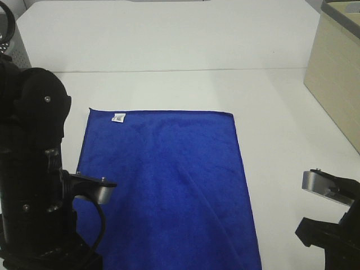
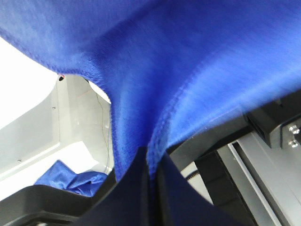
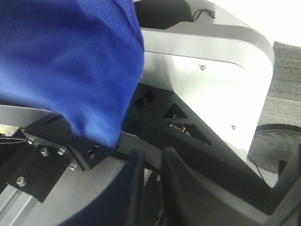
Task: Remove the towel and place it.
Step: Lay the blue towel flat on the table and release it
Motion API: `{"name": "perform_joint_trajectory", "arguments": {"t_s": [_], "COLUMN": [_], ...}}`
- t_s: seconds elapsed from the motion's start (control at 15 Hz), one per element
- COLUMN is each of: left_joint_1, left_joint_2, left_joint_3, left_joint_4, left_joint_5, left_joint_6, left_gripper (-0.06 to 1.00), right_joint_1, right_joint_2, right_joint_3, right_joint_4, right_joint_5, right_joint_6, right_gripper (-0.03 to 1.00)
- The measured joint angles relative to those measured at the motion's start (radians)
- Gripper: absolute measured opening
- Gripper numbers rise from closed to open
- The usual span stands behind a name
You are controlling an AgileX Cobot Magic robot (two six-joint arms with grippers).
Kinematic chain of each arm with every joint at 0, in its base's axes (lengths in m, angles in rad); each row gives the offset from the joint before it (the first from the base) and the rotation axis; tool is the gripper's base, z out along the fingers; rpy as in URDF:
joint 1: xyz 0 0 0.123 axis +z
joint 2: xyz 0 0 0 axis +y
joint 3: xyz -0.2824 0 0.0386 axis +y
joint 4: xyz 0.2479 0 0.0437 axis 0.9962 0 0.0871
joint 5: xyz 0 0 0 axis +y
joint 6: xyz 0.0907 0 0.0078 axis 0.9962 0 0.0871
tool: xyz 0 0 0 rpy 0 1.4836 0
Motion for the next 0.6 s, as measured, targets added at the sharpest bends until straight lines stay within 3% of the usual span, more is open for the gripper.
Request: {"name": "perform_joint_trajectory", "arguments": {"t_s": [0.2, 0.33, 0.6], "left_joint_1": [0.000, 0.000, 0.000], "left_joint_2": [0.000, 0.000, -0.002], "left_joint_3": [-0.011, -0.011, -0.011], "left_joint_4": [0.007, 0.008, -0.073], "left_joint_5": [0.001, 0.003, 0.003], "left_joint_6": [0.000, 0.000, 0.000], "left_gripper": [0.00, 0.08, 0.50], "right_joint_1": [0.000, 0.000, 0.000], "right_joint_2": [0.000, 0.000, 0.000], "right_joint_3": [-0.008, -0.008, -0.008], "right_joint_4": [-0.006, -0.008, -0.009], "right_joint_5": [0.011, 0.018, 0.026], "right_joint_6": [0.019, 0.027, 0.045], "right_gripper": [0.27, 0.36, 0.49]}}
